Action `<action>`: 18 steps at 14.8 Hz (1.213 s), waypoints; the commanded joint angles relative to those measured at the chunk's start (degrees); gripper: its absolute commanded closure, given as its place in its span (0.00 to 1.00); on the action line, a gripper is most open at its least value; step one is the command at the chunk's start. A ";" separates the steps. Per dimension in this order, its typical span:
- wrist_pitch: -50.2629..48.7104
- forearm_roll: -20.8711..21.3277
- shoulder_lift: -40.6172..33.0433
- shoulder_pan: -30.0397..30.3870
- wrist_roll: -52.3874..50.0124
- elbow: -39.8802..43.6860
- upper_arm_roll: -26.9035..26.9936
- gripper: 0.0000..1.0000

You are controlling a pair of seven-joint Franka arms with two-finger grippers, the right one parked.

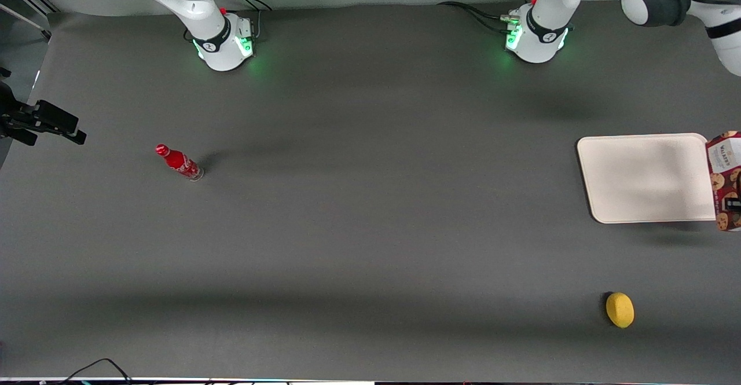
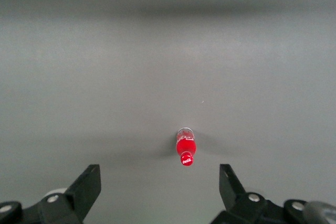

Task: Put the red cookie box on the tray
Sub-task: 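Lower the cookie box onto the tray's edge and open the left gripper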

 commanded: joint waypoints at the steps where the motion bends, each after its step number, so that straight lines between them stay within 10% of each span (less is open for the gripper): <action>1: 5.83 -3.98 -0.40 0.25 4.99 -7.43 1.73 1.00; 5: 8.98 -5.74 1.01 1.49 6.58 -9.19 1.91 1.00; 6: 10.91 -5.91 1.10 1.58 6.93 -10.33 2.00 0.87; 7: 12.76 -6.00 1.27 1.84 8.67 -11.21 2.00 0.17; 8: 13.21 -6.35 1.45 1.84 9.65 -11.39 2.00 0.00; 13: 10.42 -6.88 -0.30 1.05 9.66 -10.35 3.75 0.00; 18: -14.40 -5.30 -9.96 -2.19 4.42 2.19 5.34 0.00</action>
